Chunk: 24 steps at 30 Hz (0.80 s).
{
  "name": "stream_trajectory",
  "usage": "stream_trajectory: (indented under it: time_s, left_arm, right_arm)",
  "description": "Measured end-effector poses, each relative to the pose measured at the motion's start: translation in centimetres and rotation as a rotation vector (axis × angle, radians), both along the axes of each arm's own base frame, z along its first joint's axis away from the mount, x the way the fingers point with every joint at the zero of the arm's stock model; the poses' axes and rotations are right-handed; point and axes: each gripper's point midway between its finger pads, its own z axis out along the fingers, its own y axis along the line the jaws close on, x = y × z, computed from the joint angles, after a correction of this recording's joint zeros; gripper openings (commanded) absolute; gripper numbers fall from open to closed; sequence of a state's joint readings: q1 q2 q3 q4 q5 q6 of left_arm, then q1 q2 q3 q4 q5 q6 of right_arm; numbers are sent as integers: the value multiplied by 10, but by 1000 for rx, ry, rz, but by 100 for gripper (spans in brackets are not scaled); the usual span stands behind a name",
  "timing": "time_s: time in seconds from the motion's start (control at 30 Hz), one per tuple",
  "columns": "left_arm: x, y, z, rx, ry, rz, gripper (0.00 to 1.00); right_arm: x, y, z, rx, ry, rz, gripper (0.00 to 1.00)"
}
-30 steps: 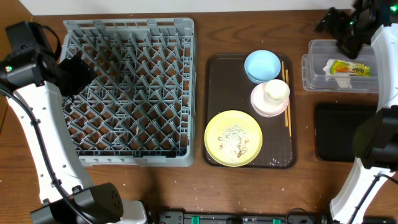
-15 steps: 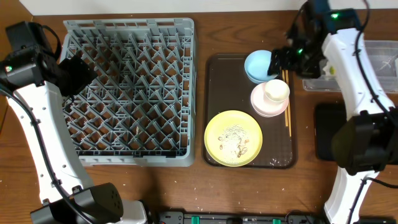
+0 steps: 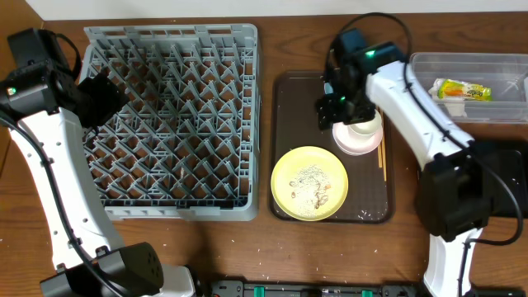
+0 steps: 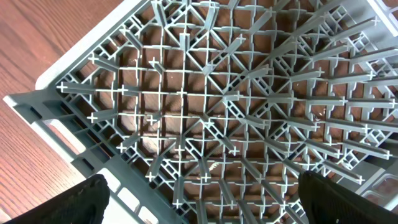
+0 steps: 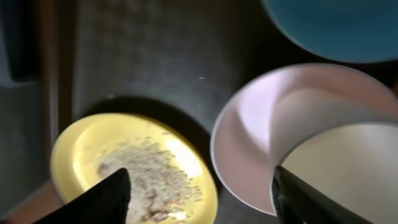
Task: Sort waste into correct bins and load items into the dishwasher
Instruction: 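Lower the right gripper onto the white cup and grasp it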
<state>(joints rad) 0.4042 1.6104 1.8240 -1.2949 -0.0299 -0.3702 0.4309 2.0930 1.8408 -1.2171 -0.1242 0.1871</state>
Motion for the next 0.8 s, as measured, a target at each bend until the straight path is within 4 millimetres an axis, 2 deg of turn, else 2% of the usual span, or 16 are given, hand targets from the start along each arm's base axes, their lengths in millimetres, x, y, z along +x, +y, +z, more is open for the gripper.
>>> stream_trajectory:
  time_s: [0.1,0.37,0.53,0.67,0.7,0.8]
  left_arm:
    - [0,0,0,0,0,0,98]
    - [0,0,0,0,0,0,98]
    - [0,0,0,0,0,0,98]
    - [0,0,0,0,0,0,98]
    - [0,0,0,0,0,0,98]
    - [0,0,0,0,0,0,98]
  right_arm:
    - [5,-8,-1,-98,-47,-34,60]
    - [15,-29,-2,-216,-104,-86,54]
    - [12,-31,-18,-229,-80,-94,52]
    - [8,-31,-27,-235,-54,-96,41]
    - [8,-31,-28,-234,-55,-98,32]
    - [9,-30,-28,-226,-58,-118,13]
